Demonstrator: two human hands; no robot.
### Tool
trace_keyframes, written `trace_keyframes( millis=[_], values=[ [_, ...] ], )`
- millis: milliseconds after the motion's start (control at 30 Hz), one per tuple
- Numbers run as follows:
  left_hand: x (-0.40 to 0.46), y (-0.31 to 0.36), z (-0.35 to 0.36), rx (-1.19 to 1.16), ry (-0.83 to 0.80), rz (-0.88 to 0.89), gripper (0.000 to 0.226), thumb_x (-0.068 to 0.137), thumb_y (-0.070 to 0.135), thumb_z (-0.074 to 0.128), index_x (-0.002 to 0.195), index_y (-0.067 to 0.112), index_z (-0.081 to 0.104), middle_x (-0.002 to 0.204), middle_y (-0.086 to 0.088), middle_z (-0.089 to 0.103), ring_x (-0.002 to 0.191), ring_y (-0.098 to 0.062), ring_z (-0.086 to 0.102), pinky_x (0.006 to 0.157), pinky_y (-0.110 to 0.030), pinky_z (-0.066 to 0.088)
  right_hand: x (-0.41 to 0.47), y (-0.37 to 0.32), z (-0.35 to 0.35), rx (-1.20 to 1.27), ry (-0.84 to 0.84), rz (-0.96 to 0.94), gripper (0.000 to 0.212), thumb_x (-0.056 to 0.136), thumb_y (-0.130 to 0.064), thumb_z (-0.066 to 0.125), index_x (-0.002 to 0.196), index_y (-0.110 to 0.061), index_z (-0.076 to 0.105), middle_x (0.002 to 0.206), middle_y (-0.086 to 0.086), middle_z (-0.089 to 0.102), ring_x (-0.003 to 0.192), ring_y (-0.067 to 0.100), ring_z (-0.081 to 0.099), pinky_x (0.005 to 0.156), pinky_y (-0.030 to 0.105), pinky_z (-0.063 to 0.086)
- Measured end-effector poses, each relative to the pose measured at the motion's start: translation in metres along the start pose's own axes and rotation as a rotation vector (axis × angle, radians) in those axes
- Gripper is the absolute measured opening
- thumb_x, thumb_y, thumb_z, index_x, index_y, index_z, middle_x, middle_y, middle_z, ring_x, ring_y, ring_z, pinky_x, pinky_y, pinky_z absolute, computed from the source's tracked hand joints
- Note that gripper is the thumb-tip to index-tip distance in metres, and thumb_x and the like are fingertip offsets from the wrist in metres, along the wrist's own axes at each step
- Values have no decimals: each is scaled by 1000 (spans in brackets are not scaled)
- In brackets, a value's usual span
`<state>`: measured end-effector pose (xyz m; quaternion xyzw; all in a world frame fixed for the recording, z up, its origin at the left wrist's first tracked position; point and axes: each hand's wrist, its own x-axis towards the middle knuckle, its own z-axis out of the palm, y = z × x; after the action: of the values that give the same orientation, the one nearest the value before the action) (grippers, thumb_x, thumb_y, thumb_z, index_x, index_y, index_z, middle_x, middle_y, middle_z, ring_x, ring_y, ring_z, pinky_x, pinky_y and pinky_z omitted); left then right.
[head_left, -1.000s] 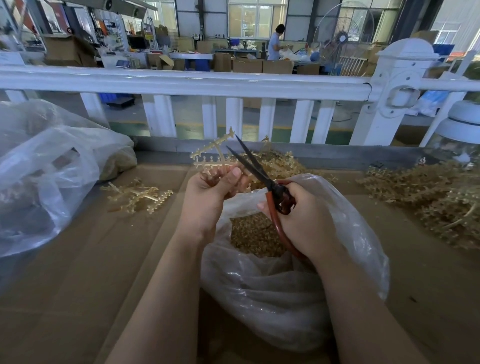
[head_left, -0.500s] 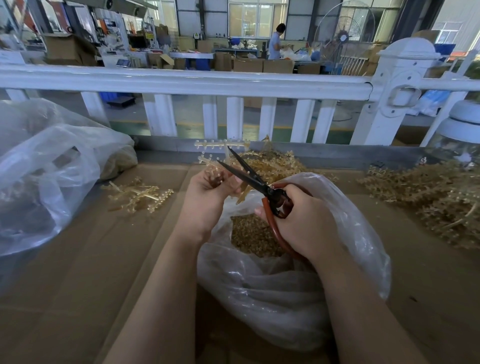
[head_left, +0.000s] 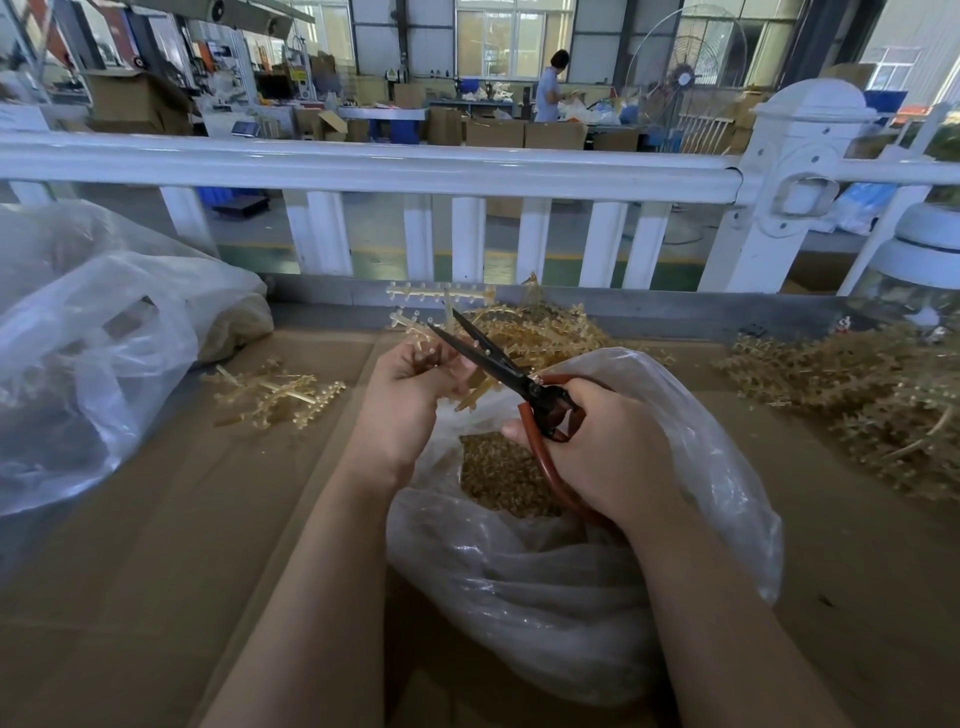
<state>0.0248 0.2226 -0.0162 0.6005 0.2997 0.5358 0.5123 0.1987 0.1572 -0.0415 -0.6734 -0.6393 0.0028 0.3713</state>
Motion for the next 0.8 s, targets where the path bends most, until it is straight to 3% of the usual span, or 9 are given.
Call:
trace_keyframes(
  millis=[100,233,433,600,733,800],
  values=[
    [0,0,-1,13,0,-7,24,91,-2,59,72,12,60,61,7,58,62,-11,49,68,-24,45,0,-1,-1,9,0,-3,60,74,-78,59,107,-30,72,88,-21,68,68,-15,49,60,1,40],
    [0,1,-3,36,1,-3,25,88,-9,59,75,11,64,62,5,60,66,-15,51,69,-31,46,-1,-4,-4,-36,15,-18,62,72,-82,53,104,-31,70,83,-21,66,68,-6,52,57,2,34],
    [-2,4,-1,85,-45,13,29,88,-12,57,77,14,66,62,11,64,60,-1,53,64,-18,46,-1,-4,-3,-15,30,-20,70,69,-89,44,101,-31,69,79,-23,60,72,-2,57,60,3,34],
    [-2,4,-2,94,-58,24,28,89,-8,59,73,14,65,62,11,62,62,-6,53,69,-26,47,0,-4,-2,-4,15,-16,75,68,-89,39,103,-32,70,80,-25,59,66,-15,48,57,1,35],
    [-2,4,-2,36,-31,43,13,88,9,59,77,3,62,67,-6,58,67,-17,53,72,-26,47,1,-4,-1,9,13,-6,79,65,-91,38,106,-32,71,80,-26,59,67,-17,48,59,1,33],
    [-1,2,-4,2,-1,51,12,93,7,58,84,0,63,71,-12,56,71,-22,51,74,-30,46,1,-3,-2,20,16,1,80,64,-91,38,106,-32,71,80,-27,58,67,-17,48,58,1,33]
  ],
)
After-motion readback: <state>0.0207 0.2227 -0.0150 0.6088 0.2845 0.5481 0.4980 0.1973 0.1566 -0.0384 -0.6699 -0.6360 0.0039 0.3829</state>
